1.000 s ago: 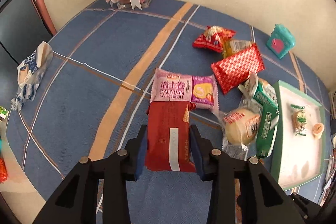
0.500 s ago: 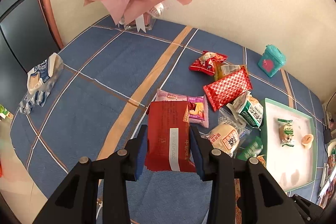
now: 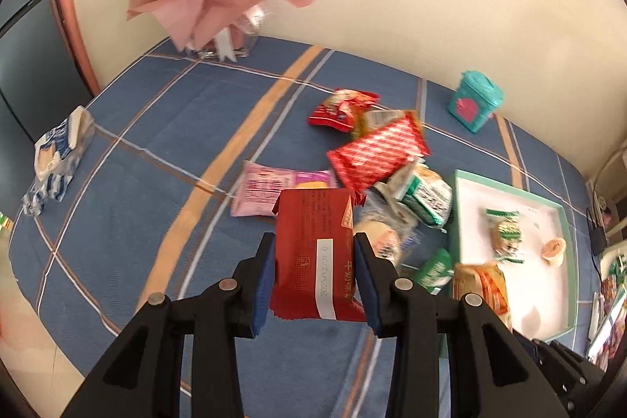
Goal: Organize snacks
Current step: 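Carry the red box into the tray with the left gripper while the right carries the Swiss roll, then open both grippers to release the snacks and withdraw toward the pile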
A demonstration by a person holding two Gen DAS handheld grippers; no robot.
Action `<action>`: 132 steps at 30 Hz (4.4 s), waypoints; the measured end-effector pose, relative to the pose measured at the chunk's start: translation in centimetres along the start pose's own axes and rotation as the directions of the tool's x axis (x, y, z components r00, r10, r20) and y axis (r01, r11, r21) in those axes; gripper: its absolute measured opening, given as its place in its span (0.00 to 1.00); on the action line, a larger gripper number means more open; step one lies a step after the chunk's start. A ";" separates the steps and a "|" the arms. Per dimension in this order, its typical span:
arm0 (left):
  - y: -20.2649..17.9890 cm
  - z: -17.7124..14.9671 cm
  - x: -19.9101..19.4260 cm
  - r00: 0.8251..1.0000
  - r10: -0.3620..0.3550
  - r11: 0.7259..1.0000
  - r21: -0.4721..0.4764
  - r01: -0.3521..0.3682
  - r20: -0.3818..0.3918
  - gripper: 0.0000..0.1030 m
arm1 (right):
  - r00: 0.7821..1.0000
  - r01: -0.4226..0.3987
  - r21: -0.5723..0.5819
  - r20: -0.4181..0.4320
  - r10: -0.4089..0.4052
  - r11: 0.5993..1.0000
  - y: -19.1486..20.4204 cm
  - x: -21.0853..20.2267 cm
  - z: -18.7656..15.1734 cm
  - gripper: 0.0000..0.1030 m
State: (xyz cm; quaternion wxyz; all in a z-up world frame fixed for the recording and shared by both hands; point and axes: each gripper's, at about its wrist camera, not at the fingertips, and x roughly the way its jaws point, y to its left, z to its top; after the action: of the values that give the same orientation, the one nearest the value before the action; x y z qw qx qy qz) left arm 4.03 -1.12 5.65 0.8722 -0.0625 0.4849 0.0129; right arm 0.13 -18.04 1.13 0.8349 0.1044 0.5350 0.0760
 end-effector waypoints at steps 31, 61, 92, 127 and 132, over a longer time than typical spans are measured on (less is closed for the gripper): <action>-19.7 -5.4 2.0 0.985 -0.136 0.884 0.437 0.167 -0.102 0.39 | 0.958 0.263 0.462 -0.025 -0.284 0.847 -19.1 -2.4 -0.6 0.37; -21.9 -5.8 7.3 0.983 -0.092 0.857 0.490 0.158 -0.157 0.43 | 0.918 0.388 0.417 -0.095 -0.385 0.822 -21.0 0.5 -0.4 0.39; -14.9 -1.7 3.5 0.994 -0.045 0.953 0.294 0.073 -0.102 0.96 | 0.906 0.398 0.370 -0.014 -0.423 0.840 -18.0 -3.2 -1.5 0.98; 1.9 2.5 4.6 0.994 0.060 0.997 -0.052 -0.064 -0.088 0.96 | 0.988 0.137 0.158 0.056 -0.147 0.978 -4.1 2.1 1.4 1.00; 0.9 2.2 6.4 0.990 -0.014 0.999 -0.051 0.007 -0.144 0.96 | 0.987 0.151 0.164 0.027 -0.158 0.975 -3.5 3.6 1.9 0.96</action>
State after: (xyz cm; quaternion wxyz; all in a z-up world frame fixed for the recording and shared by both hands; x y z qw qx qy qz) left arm 9.24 -0.24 1.28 0.8331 -0.0879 0.5458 0.0159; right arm 3.40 -20.72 -2.10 0.8376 0.1311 0.5292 -0.0347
